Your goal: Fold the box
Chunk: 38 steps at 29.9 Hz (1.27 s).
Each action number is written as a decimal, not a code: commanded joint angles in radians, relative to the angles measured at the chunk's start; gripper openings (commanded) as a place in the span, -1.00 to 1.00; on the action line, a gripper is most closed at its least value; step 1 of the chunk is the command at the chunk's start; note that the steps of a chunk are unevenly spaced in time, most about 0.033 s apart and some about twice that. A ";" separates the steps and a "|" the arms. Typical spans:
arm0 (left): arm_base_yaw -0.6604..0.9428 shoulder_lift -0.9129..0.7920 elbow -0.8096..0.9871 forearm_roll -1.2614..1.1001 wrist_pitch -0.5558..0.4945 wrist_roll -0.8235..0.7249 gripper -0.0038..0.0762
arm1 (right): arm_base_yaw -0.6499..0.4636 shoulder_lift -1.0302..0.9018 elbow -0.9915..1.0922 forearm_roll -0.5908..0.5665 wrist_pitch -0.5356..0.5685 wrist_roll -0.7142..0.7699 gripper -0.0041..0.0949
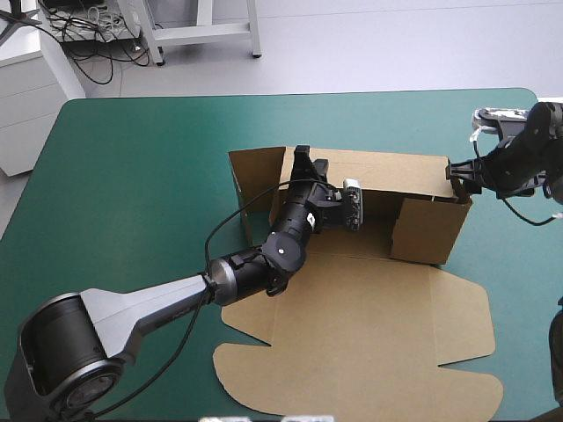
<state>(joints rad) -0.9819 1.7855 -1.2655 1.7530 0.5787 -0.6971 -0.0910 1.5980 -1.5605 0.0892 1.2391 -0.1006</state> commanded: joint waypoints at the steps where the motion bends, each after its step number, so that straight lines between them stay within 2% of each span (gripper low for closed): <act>1: 0.003 -0.042 -0.022 0.050 0.039 -0.025 -0.93 | -0.006 -0.081 0.045 0.004 -0.042 -0.031 0.20; 6: 0.003 -0.042 -0.022 0.050 0.039 -0.025 -0.93 | -0.006 -0.185 0.179 0.040 -0.199 -0.041 0.20; 16: 0.003 -0.042 -0.022 0.050 0.039 -0.025 -0.93 | -0.006 -0.312 0.392 0.086 -0.328 -0.152 0.20; 24: 0.003 -0.042 -0.022 0.048 0.039 -0.025 -0.93 | -0.006 -0.372 0.532 0.244 -0.471 -0.325 0.20; 31: 0.003 -0.042 -0.022 0.048 0.040 -0.025 -0.93 | -0.006 -0.386 0.544 0.246 -0.436 -0.357 0.20; 38: 0.003 -0.042 -0.022 0.048 0.040 -0.032 -0.93 | -0.006 -0.409 0.538 0.191 -0.390 -0.371 0.20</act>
<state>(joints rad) -0.9819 1.7857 -1.2655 1.7530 0.5829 -0.7036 -0.0920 1.2217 -0.9943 0.2739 0.8603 -0.4541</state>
